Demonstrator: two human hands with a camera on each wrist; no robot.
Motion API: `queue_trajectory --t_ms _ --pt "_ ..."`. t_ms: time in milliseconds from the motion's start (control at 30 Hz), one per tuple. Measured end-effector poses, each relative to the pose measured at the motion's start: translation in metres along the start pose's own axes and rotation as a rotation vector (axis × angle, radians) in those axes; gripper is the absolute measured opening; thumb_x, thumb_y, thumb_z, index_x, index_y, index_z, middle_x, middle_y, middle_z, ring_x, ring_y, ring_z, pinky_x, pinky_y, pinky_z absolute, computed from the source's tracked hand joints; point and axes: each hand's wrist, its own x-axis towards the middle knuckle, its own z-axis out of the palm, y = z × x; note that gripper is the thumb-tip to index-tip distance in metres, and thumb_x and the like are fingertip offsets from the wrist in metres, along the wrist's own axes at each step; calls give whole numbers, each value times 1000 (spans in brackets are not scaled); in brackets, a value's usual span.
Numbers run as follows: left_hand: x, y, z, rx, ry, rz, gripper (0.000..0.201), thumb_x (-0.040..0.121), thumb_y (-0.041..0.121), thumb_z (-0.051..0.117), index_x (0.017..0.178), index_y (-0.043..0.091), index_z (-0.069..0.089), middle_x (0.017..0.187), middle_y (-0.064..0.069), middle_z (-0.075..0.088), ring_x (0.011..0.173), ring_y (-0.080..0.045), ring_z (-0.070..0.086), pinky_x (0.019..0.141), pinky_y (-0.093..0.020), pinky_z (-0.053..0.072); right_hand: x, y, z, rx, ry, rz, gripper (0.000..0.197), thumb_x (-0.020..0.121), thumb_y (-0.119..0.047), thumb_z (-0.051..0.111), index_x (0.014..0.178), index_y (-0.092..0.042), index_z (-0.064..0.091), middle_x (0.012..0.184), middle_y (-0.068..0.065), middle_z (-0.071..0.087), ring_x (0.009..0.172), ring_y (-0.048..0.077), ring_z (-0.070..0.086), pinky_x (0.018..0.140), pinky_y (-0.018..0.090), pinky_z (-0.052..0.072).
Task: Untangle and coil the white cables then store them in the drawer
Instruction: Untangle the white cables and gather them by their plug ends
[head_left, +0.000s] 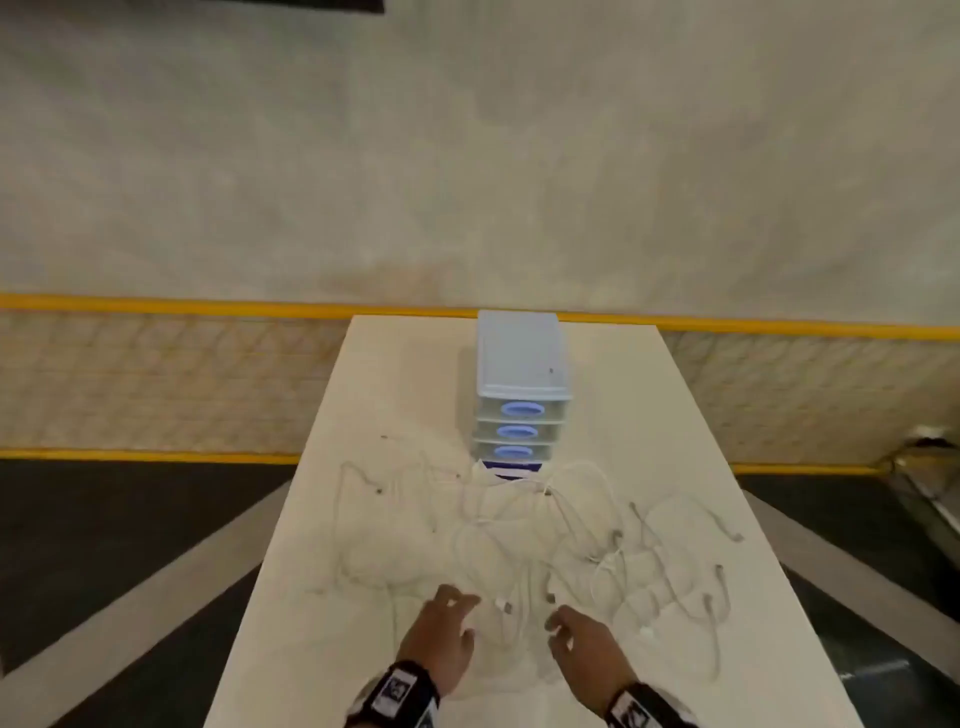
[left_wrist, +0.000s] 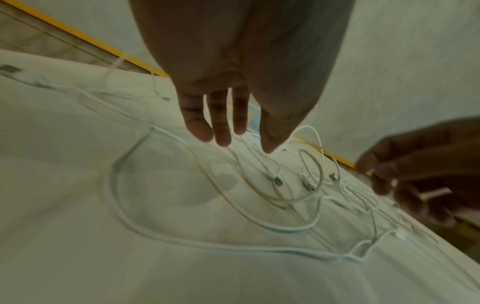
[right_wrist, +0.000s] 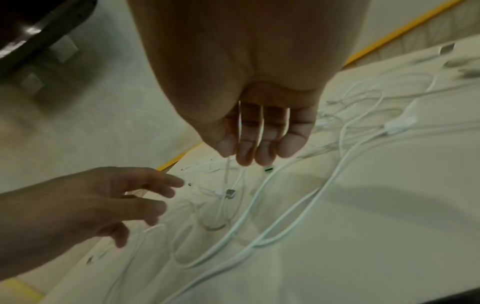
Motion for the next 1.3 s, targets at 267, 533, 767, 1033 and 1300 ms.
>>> queue_trajectory --t_ms 267,533,767,1033,1300 --pt "55 1 11 420 -163 91 46 94 7 38 138 20 38 145 -4 33 131 -29 29 102 -43 30 6 -9 20 19 -1 85 16 89 -21 50 79 -33 50 73 -13 54 76 10 56 68 15 42" --pt "53 13 -15 271 11 204 28 99 29 36 111 24 60 109 3 65 110 -20 48 90 -36 25 21 -15 16 212 123 91 10 88 -23 57 96 -29 57 86 -9 57 66 2 51 63 11 38" --pt "37 69 -68 -547 295 139 10 89 25 62 84 17 63 72 6 69 67 -1 63 62 -12 45 49 -53 -1 287 190 -265 39 90 -44 41 109 -16 60 99 -7 58 88 5 51 83 15 37" --pt "48 68 -90 -1562 371 -129 29 101 14 38 73 11 48 54 1 56 57 -17 55 69 -32 46 61 -62 -43 322 -29 -309 26 97 -26 43 73 -20 52 57 -12 46 51 0 46 55 12 34" --pt "55 25 -132 -1611 802 -245 37 101 31 35 65 21 37 44 9 23 39 -8 18 42 -22 16 89 -25 -78 -129 -50 -277 32 99 -32 37 98 -6 55 96 15 65 88 30 59 75 36 41"
